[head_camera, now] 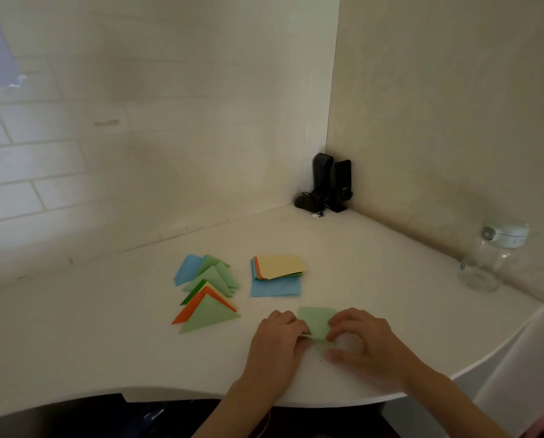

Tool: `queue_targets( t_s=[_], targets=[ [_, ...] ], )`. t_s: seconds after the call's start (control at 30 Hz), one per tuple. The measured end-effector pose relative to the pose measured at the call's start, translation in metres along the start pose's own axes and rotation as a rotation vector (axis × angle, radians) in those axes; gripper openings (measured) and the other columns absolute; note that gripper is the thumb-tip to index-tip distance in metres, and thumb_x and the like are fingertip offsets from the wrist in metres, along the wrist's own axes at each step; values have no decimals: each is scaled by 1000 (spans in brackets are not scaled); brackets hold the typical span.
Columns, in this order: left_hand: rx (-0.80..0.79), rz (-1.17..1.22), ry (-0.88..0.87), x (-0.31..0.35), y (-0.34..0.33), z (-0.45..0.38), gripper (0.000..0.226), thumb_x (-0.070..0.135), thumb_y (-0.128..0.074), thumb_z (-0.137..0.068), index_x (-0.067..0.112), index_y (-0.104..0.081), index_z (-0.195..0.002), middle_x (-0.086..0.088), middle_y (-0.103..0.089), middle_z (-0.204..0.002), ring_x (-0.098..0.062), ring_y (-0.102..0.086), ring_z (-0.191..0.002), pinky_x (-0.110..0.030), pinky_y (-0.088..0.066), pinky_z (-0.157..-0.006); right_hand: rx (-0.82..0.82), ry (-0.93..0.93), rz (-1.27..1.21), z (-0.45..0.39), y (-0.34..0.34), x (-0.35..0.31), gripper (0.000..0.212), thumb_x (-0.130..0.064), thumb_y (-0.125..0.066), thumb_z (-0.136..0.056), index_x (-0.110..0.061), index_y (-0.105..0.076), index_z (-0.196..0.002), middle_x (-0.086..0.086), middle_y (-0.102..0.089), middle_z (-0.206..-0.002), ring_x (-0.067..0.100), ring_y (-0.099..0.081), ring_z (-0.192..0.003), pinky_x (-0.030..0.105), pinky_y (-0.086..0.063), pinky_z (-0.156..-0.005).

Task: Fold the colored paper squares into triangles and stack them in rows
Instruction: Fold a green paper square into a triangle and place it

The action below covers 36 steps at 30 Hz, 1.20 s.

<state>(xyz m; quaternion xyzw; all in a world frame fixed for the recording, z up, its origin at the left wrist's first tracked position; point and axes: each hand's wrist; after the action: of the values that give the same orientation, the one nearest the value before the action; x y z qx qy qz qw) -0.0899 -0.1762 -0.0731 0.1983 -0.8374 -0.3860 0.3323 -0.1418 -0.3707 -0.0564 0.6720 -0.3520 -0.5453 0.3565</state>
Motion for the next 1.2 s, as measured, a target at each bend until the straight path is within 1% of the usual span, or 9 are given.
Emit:
queue_targets(
  t_s=[0.13, 0.27, 0.37, 0.57, 0.67, 0.83, 0.93, 1.07, 1.2],
  targets=[
    [19, -21, 153, 0, -2, -4, 25, 45, -64, -79, 21, -66, -87, 10, -48, -80, -13, -37, -82, -27, -32, -70, 108, -86, -15, 2, -17, 0, 16, -73, -45, -63, -60, -53, -70, -35, -47, -98, -12, -47, -97, 35, -39, -93],
    [-92, -132, 343, 3, 2, -10, 40, 62, -59, -75, 27, -64, -93, 13, -41, -92, -12, -31, -95, -25, -24, -74, 152, -188, -8, -4, -22, -10, 36, -77, -30, -56, -48, -51, -57, -36, -39, -94, -19, -35, -88, 27, -29, -87],
    [-156, -146, 393, 4, 4, -13, 46, 68, -55, -74, 30, -64, -97, 12, -38, -95, -14, -33, -103, -25, -24, -77, 176, -225, 47, -5, -24, -13, 42, -77, -22, -58, -45, -49, -64, -34, -37, -93, -11, -35, -91, 25, -20, -82],
    [-211, -151, 424, 5, 8, -19, 37, 69, -54, -73, 34, -59, -83, 12, -38, -94, -14, -35, -104, -26, -29, -86, 320, -191, 47, -2, -35, -11, 33, -68, -37, -66, -39, -51, -61, -25, -46, -92, -7, -44, -92, 27, -24, -80],
    [-225, -147, 446, 2, 9, -22, 34, 69, -57, -70, 36, -51, -73, 12, -41, -92, -13, -35, -104, -26, -31, -86, 352, -195, 26, -2, -35, -9, 27, -63, -55, -68, -37, -50, -62, -25, -46, -92, -5, -47, -93, 26, -27, -79],
    [-246, -96, 470, -3, 13, -30, 34, 64, -64, -66, 36, -48, -64, 12, -46, -89, -12, -37, -95, -25, -35, -82, 307, -255, 17, -3, -33, -7, 44, -71, -49, -61, -43, -50, -95, -20, -37, -114, 7, -39, -110, 28, -29, -85],
    [-244, -38, 450, -9, 15, -32, 28, 58, -68, -68, 35, -53, -74, 13, -47, -86, -11, -36, -90, -24, -34, -76, 153, -320, 33, -7, -26, -7, 57, -70, -52, -63, -46, -42, -114, -18, -29, -130, 12, -26, -124, 32, -27, -96],
    [-234, 44, 428, -12, 19, -30, 16, 45, -69, -74, 37, -57, -78, 16, -47, -81, -10, -40, -89, -22, -34, -73, 40, -312, -40, -9, -14, -5, 61, -69, -43, -54, -56, -32, -112, -27, -27, -123, 13, -21, -126, 34, -25, -101],
    [-209, 55, 368, -13, 17, -29, 9, 29, -65, -82, 38, -65, -80, 11, -50, -84, -12, -48, -89, -24, -42, -77, 12, -263, -97, -8, -10, -4, 51, -63, -48, -62, -55, -41, -111, -27, -38, -122, 11, -28, -125, 34, -25, -105]
  ],
)
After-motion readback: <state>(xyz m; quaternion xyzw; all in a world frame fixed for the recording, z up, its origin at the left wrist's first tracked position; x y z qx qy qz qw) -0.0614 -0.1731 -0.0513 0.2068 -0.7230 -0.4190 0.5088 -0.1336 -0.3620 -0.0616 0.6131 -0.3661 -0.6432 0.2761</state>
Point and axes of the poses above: each hand's wrist, its own z-axis away from the middle knuckle, its own y-axis out of the back of the hand, x = y × z
